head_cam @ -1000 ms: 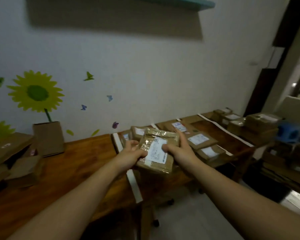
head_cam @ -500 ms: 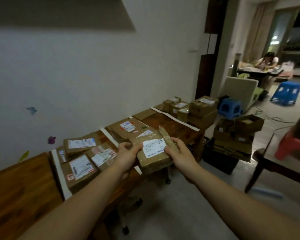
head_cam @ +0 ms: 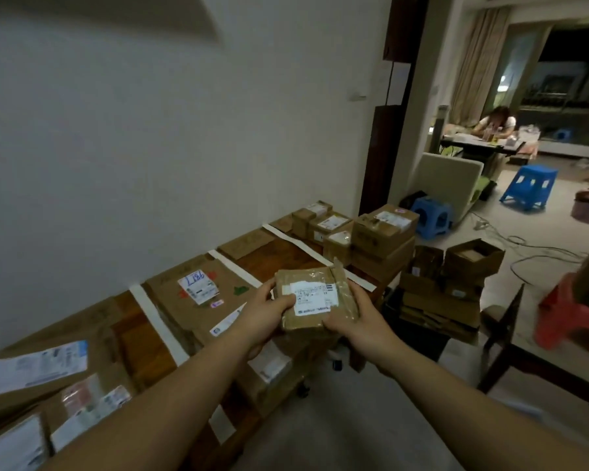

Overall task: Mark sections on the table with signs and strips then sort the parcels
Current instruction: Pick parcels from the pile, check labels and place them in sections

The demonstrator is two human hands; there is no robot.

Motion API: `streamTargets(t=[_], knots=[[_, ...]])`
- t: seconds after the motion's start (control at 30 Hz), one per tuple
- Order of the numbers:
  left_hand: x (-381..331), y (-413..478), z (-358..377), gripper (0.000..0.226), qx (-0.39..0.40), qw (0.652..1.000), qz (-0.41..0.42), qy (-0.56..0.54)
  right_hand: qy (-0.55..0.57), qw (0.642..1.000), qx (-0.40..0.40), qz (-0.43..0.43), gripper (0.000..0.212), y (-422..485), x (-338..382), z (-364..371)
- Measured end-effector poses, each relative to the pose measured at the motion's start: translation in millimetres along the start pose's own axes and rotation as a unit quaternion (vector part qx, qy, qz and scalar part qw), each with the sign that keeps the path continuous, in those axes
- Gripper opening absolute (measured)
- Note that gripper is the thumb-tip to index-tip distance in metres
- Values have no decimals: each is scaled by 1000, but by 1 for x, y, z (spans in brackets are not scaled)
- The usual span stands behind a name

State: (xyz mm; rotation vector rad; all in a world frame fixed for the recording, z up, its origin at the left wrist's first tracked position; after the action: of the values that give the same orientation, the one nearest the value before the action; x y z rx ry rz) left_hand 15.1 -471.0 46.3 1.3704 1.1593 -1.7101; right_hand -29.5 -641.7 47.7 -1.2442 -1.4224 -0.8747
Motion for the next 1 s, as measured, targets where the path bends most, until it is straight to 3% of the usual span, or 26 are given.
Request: streamTargets(t=[0.13, 0.27, 0.47, 0.67, 1.0], knots=[[-3, 54, 12, 67, 13, 1000, -9, 18, 9, 999, 30, -4, 101, 39, -8, -38], [1, 113, 21, 66, -5, 1000, -18, 24, -11, 998, 57, 5, 72, 83, -23, -76], [17, 193, 44, 74, -73, 997, -29, 16, -139, 978, 156, -12, 69, 172, -53, -138], [48, 245, 58, 78, -145, 984, -105, -3, -255, 943, 212, 2, 68, 239, -110, -172], [113, 276, 75, 79, -200, 961, -189, -34, -162, 933, 313, 78, 82, 267, -179, -176]])
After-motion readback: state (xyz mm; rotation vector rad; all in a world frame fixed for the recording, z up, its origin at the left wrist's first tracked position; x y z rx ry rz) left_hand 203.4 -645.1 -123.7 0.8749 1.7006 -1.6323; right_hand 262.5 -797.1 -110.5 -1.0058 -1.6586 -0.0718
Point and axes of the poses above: each hand's wrist, its own y-axis towards the middle knuckle, its own z-axis out of the palm, x = y × z, the point moved 5 cm from there along y, towards the middle knuckle, and after that the axes turned 10 degrees about x, right-handed, at the moved point
